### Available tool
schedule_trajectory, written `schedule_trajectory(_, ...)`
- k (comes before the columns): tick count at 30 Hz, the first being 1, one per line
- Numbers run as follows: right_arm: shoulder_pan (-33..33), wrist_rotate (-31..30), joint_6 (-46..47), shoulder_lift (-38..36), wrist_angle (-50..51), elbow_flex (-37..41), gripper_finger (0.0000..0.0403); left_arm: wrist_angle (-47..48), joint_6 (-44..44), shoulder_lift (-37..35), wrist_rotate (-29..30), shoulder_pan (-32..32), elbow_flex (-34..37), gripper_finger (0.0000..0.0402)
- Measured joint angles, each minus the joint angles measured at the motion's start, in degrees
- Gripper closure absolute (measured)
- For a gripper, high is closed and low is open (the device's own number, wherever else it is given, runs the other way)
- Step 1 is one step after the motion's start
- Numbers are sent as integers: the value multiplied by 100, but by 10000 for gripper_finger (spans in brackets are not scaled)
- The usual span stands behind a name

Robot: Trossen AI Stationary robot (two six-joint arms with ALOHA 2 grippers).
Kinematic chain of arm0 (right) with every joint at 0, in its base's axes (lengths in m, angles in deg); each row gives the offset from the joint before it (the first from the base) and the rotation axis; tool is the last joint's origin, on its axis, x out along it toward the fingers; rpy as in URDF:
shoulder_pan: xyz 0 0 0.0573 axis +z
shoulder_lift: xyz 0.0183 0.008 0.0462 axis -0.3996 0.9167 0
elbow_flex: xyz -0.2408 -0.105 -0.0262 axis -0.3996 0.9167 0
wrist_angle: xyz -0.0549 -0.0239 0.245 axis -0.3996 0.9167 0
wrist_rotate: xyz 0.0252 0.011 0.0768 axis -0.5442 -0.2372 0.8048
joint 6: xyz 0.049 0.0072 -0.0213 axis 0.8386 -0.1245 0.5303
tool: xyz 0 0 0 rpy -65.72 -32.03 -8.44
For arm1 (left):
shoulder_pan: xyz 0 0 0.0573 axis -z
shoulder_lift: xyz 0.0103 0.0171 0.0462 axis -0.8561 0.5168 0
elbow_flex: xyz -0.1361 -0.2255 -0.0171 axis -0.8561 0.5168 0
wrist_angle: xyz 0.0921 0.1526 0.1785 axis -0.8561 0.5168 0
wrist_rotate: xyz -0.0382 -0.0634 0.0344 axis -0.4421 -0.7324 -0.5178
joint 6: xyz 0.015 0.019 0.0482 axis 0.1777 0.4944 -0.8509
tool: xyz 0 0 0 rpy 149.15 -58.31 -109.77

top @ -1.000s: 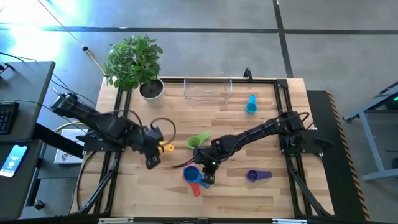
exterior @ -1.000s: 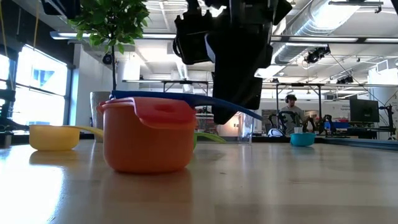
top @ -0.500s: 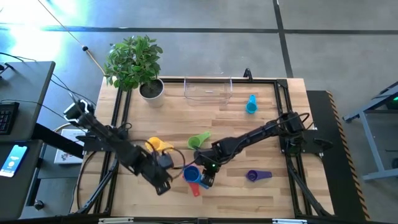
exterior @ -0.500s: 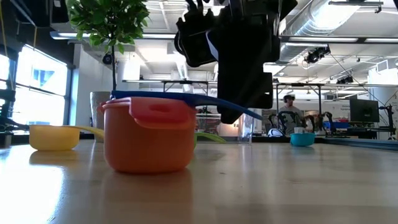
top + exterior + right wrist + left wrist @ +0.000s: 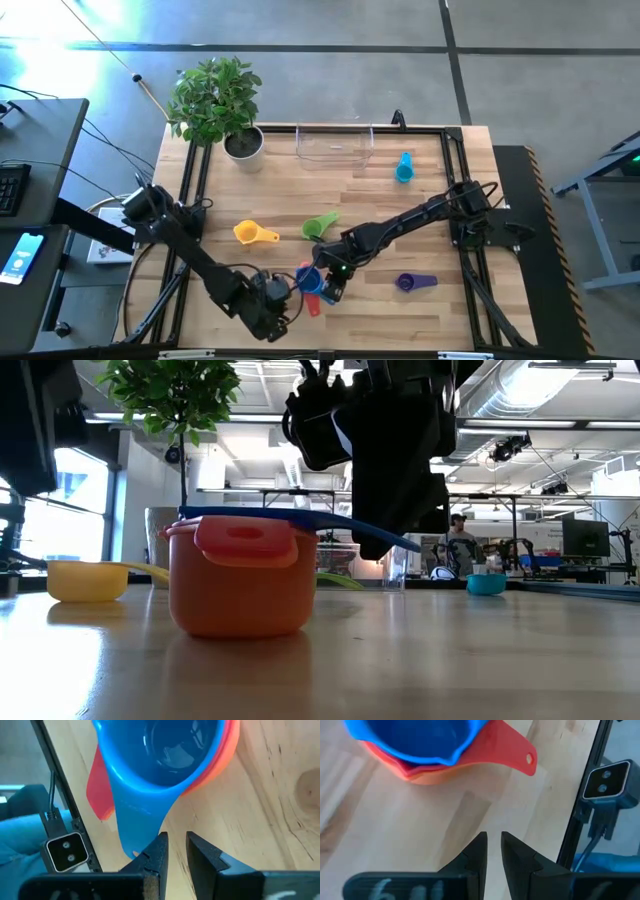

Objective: Nest measuring cups in basket
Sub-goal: Stack the blue measuring cup on top of the red measuring cup

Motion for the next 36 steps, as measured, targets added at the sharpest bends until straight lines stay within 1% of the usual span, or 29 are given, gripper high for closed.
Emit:
schedule_trajectory(5,4,-118,143,0,97,1,343,-417,-7,355,17,-126,0,355)
schedule_trajectory(9,22,-154,173,0,112,2,343,-614,-21,494,34,-252,1,355)
schedule_trajectory(15,48,-190,447,0,146,2,343,-639,-111,534,31,-434,2,355)
schedule_trajectory(23,171,-192,773,0,75,2,343,-970,-425,668,-347,-707,0,355)
schedule_trajectory(36,372,-181,1486,0,-414,2,343,-1478,-479,685,-359,-776,0,355)
